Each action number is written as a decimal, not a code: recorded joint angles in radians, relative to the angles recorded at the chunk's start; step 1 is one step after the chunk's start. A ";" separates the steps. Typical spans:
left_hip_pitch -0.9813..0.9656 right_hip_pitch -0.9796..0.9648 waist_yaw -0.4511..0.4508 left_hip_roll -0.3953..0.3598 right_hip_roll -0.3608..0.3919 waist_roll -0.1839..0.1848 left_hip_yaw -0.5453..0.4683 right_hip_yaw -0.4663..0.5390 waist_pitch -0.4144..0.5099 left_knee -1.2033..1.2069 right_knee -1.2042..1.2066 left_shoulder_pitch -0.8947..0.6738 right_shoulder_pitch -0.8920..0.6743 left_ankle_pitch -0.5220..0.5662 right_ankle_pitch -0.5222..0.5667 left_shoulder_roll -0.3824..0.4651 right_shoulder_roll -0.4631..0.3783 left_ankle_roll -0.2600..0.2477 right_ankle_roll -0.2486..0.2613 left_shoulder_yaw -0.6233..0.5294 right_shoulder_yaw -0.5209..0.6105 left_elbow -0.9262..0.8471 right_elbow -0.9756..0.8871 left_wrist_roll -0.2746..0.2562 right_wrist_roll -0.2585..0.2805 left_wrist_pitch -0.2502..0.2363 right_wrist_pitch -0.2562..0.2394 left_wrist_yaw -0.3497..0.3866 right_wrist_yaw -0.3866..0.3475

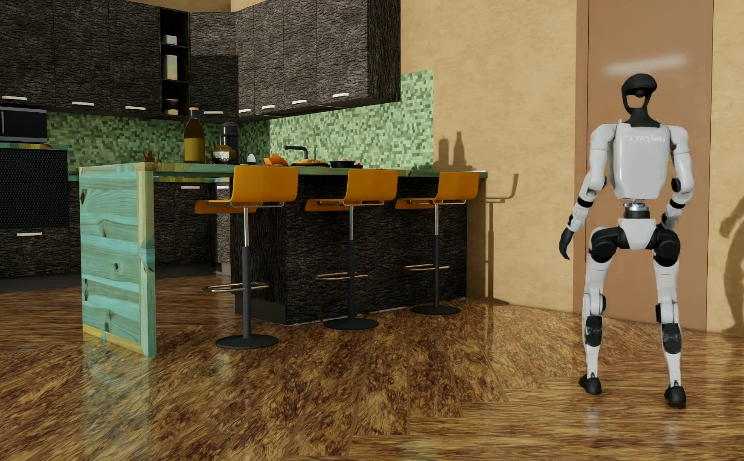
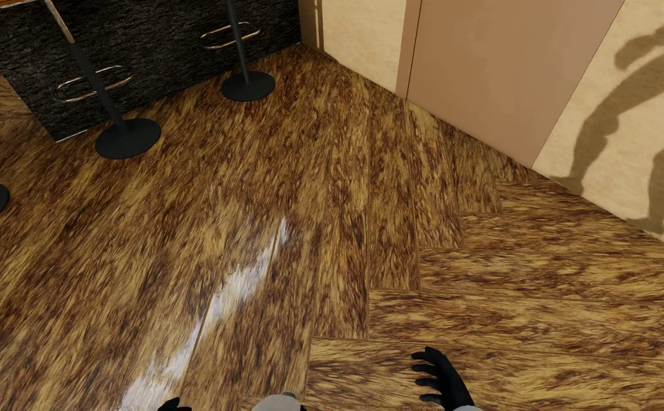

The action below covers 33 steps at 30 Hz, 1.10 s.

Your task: Rotate 180

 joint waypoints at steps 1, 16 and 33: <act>-0.002 -0.083 -0.039 -0.026 0.008 -0.013 -0.020 0.046 0.008 -0.009 0.148 -0.007 0.013 0.013 0.105 0.021 0.025 0.034 -0.055 -0.013 0.022 -0.003 0.005 0.011 -0.006 -0.015 0.005 0.005 -0.009; 0.003 -0.012 0.006 -0.078 0.002 -0.068 -0.052 0.086 0.003 -0.034 -0.110 0.061 0.049 0.006 -0.002 0.002 0.025 0.025 0.049 -0.045 -0.052 -0.011 0.030 -0.034 0.029 -0.047 0.019 0.017 0.041; 0.068 -0.009 -0.075 0.008 0.021 0.004 0.004 0.110 -0.033 -0.065 -0.168 0.095 -0.096 -0.021 0.074 0.050 0.013 0.023 0.043 0.049 -0.053 -0.046 0.016 -0.043 -0.014 -0.037 0.039 -0.083 -0.017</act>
